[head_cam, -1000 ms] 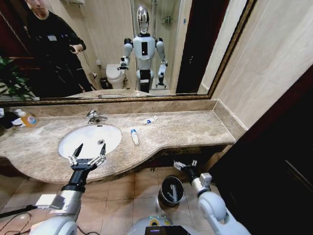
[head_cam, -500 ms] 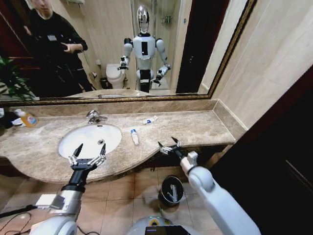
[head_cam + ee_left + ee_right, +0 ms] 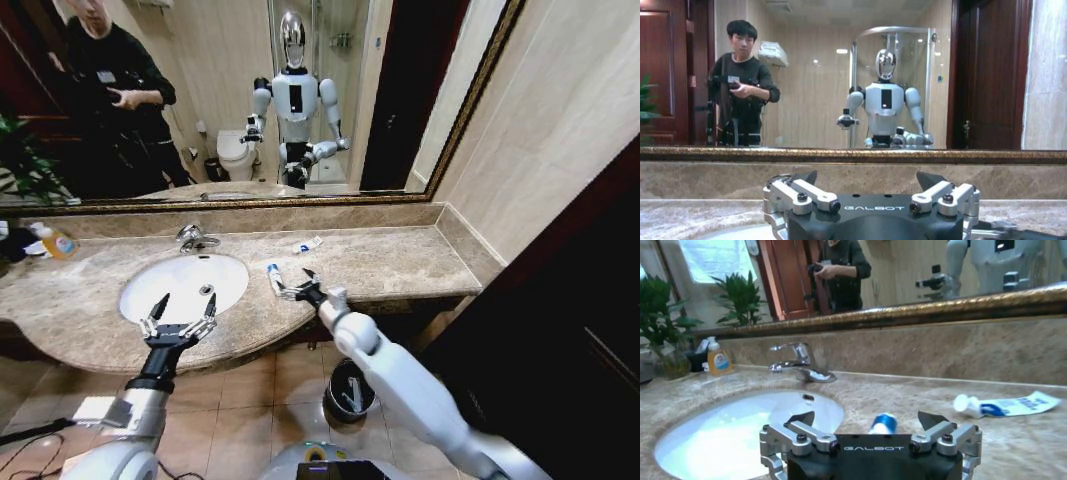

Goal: Pick up the trash from the sink and place it in the trash bin.

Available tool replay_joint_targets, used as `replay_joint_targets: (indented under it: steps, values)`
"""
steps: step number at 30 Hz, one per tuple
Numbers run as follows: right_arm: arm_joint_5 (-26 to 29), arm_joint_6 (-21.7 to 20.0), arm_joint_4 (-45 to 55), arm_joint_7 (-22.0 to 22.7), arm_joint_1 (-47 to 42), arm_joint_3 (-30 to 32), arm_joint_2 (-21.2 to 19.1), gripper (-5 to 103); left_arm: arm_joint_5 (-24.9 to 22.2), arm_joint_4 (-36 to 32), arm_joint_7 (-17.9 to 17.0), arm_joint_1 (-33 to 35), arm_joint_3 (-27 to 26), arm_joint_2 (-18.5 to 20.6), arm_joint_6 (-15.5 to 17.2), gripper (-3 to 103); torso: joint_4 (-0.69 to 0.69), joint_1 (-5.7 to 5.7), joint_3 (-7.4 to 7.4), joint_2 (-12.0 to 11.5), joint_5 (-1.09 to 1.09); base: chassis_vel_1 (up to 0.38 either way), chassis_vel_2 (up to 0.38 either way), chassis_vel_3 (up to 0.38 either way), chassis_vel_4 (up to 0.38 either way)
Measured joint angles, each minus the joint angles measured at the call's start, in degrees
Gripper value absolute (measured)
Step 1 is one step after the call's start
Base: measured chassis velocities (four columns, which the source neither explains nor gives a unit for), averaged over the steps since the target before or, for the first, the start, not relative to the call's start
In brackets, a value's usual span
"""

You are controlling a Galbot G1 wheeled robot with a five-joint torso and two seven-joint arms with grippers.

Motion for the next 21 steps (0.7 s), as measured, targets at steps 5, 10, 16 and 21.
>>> replay_joint_targets:
  steps: [5,10,16,21]
  values:
    - [-0.3,-0.7,-2.8,2.3,1.2,-1.3,2.8,100,0.0,0.0,0.0,0.0,0.0,0.0,0.0,100,0.0,0.0,0.0,0.0,0.0,0.0,0.0,0.0,0.0]
    - [-0.4,-1.4,-4.2,4.3,1.1,-1.9,4.2,100,0.0,0.0,0.0,0.0,0.0,0.0,0.0,100,-0.01,0.0,0.0,0.0,0.0,0.0,0.0,0.0,0.0]
    - [-2.5,-0.5,-7.4,4.5,0.9,-2.2,5.7,100,0.0,0.0,0.0,0.0,0.0,0.0,0.0,100,-0.01,-0.01,0.0,0.0,0.02,0.0,0.0,0.0,0.0]
    - [-4.6,0.4,-10.5,6.0,1.2,-2.0,7.2,100,0.0,0.0,0.0,0.0,0.0,0.0,0.0,100,-0.01,-0.01,0.0,0.0,0.02,0.0,0.0,0.0,0.0]
